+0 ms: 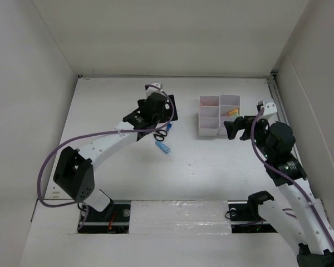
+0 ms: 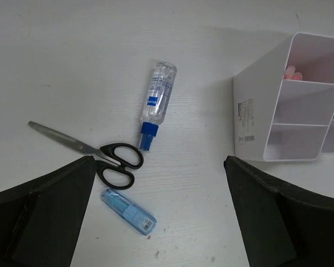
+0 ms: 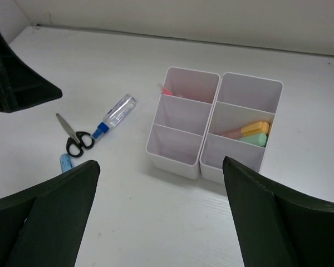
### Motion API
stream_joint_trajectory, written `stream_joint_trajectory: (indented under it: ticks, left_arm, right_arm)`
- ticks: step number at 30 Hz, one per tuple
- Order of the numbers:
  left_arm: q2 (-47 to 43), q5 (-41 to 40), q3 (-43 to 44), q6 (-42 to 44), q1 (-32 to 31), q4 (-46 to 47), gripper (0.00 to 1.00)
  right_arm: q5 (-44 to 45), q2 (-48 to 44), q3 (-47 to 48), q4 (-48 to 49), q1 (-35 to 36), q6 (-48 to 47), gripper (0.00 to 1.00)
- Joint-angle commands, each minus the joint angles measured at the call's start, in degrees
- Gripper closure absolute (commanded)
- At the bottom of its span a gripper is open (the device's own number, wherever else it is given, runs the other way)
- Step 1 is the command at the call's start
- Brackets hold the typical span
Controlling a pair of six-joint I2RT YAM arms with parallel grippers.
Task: Sort the stationery into containers
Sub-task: Pick up the stationery from the center of the board.
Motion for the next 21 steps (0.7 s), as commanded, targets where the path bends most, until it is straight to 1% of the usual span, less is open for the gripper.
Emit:
stream_joint_trajectory:
  ticks: [1,3,4,5,6,7,8,9,10,11,12,13,14,15,16,17,18,19,20,21]
  left_arm:
    - [1.58,1.54,4.28,2.43,0.22,2.06,0.00]
    - [1.58,1.54,5.07,1.21,0.22,0.23,0.00]
    - [0.54,-0.20,5.07,-0.02,0.22,-0.40,0.00]
    - [-0.77,-1.78,3.86,-3.17,0.22,-0.41,0.00]
    - [-2.18,-3.89,3.15,-5.20,0.22,-1.54,0.00]
    - [-4.89,-8.09,3.14,-6.87,0.22,-3.64,0.00]
    - [-5.96,-10.22,2.62,-8.28,0.22,-5.31,0.00]
    - [-6.84,-12.24,3.48,-11.78,0.22,-7.50,0.00]
    - [-8.16,-14.78,4.19,-14.25,0.22,-13.70,0.00]
    - [-8.87,-19.94,5.59,-20.19,0.22,-17.25,0.00]
    - [-9.66,-22.17,5.60,-20.25,0.22,-20.76,0.00]
    - [-12.01,-24.19,5.60,-25.65,0.22,-23.93,0.00]
    - [-13.52,-26.91,5.60,-27.87,0.22,-28.40,0.00]
    - [-15.27,-27.89,4.99,-29.81,0.22,-30.18,0.00]
    - [-17.03,-28.60,3.59,-31.14,0.22,-31.51,0.00]
    - [-21.14,-28.61,2.80,-31.15,0.22,-32.30,0.00]
    - [-23.27,-28.61,2.09,-29.67,0.22,-32.31,0.00]
    - [-25.38,-28.00,0.61,-28.35,0.22,-31.79,0.00]
    - [-29.23,-27.99,-0.02,-27.55,0.22,-31.78,0.00]
    - [-31.00,-27.47,-0.55,-26.07,0.22,-31.78,0.00]
  right_arm:
    - [-1.43,-2.26,2.31,0.32,0.60,-2.08,0.02]
    - [-2.84,-1.57,2.31,1.01,1.21,-2.79,0.04]
    - [-5.46,-0.70,1.61,1.54,1.22,-3.31,0.04]
    - [-6.96,0.36,1.61,1.55,1.91,-3.92,0.05]
    - [-8.19,2.98,1.61,1.55,2.44,-4.63,0.05]
    - [-9.08,4.48,1.61,2.16,4.28,-5.59,0.06]
    - [-7.78,6.06,3.26,2.16,5.42,-6.21,0.08]
    - [-5.94,9.13,4.15,2.16,6.83,-6.74,0.08]
    - [-3.75,10.64,5.11,1.47,8.15,-6.74,0.08]
    - [0.54,13.61,6.95,1.46,10.51,-6.74,0.08]
    - [2.06,13.64,8.19,1.46,11.58,-6.74,0.08]
    - [2.08,17.03,9.50,2.07,12.55,-6.74,0.08]
    - [2.77,18.98,10.91,2.08,14.56,-7.96,0.08]
    - [3.65,21.26,14.93,2.08,15.71,-9.19,0.08]
    - [3.66,26.16,17.40,0.42,16.76,-14.86,0.08]
    - [3.66,28.82,20.04,-3.34,17.82,-17.96,0.08]
    - [5.05,31.28,26.07,-6.07,18.44,-20.34,0.07]
    - [5.93,33.39,28.48,-7.75,18.44,-21.50,0.07]
    - [5.94,36.81,29.89,-7.77,18.44,-25.42,0.04]
    - [0.81,38.76,33.21,-7.51,17.05,-27.81,0.00]
